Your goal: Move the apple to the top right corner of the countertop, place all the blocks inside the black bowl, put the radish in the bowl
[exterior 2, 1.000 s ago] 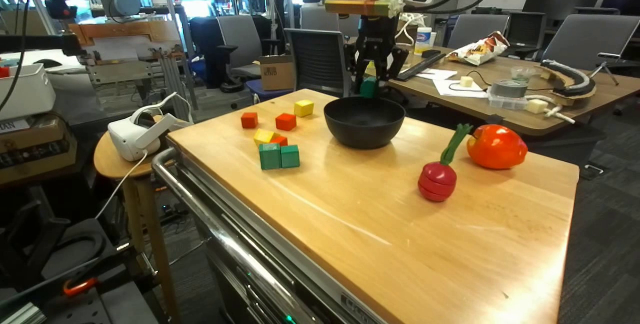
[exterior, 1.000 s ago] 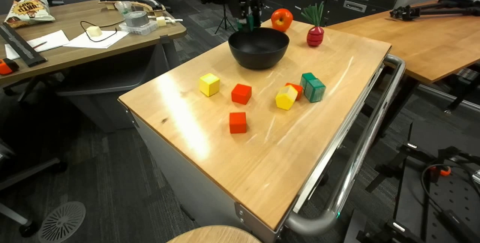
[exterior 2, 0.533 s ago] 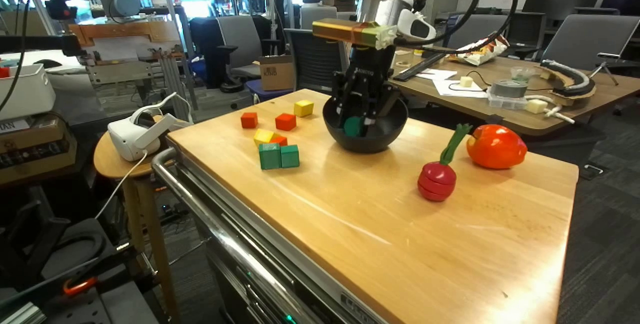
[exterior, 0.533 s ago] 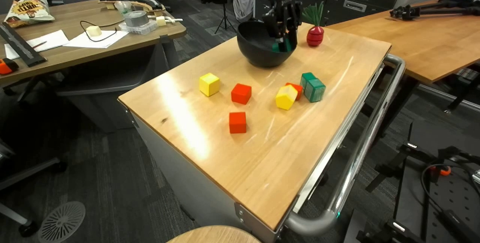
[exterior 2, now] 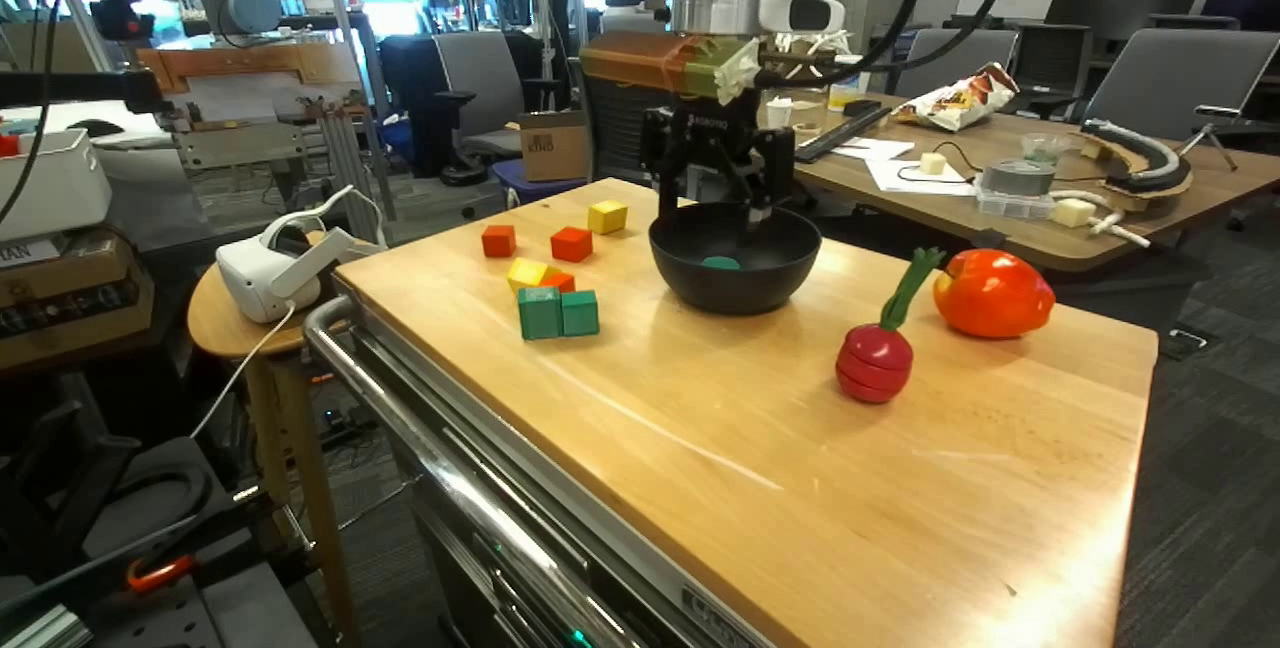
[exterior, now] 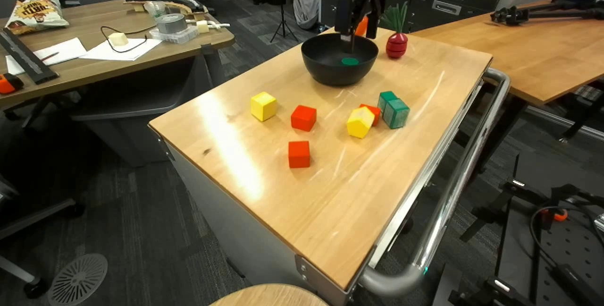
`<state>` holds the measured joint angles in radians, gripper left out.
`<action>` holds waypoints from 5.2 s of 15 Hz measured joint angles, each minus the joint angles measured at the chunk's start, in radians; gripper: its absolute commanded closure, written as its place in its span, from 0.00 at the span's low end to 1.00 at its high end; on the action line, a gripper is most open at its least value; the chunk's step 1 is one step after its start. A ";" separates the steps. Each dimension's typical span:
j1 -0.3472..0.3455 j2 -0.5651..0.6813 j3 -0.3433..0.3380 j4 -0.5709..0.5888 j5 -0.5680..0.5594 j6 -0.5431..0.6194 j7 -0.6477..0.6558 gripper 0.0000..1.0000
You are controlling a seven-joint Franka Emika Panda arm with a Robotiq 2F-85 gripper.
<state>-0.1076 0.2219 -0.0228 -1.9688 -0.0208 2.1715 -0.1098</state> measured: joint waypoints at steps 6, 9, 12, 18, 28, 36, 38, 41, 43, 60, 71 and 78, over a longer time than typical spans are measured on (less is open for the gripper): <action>0.045 -0.140 0.040 -0.089 0.000 0.145 -0.136 0.00; 0.100 -0.141 0.084 -0.063 0.000 0.153 -0.182 0.00; 0.156 -0.075 0.130 0.004 0.018 0.140 -0.188 0.00; 0.166 -0.034 0.127 0.014 0.021 0.136 -0.175 0.00; 0.209 0.129 0.135 0.088 0.023 0.147 0.098 0.21; 0.266 0.232 0.088 0.193 -0.048 0.146 0.323 0.85; 0.283 0.237 0.071 0.207 -0.077 0.144 0.367 0.99; 0.301 0.236 0.055 0.224 -0.107 0.133 0.414 0.67; 0.306 0.236 0.045 0.227 -0.130 0.132 0.432 0.58; 0.281 0.316 0.070 0.365 -0.236 -0.038 0.035 0.00; 0.211 0.461 0.133 0.556 -0.188 -0.201 -0.342 0.80; 0.220 0.495 0.151 0.621 -0.190 -0.245 -0.377 0.74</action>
<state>0.1122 0.7172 0.1282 -1.3482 -0.2104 1.9265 -0.4868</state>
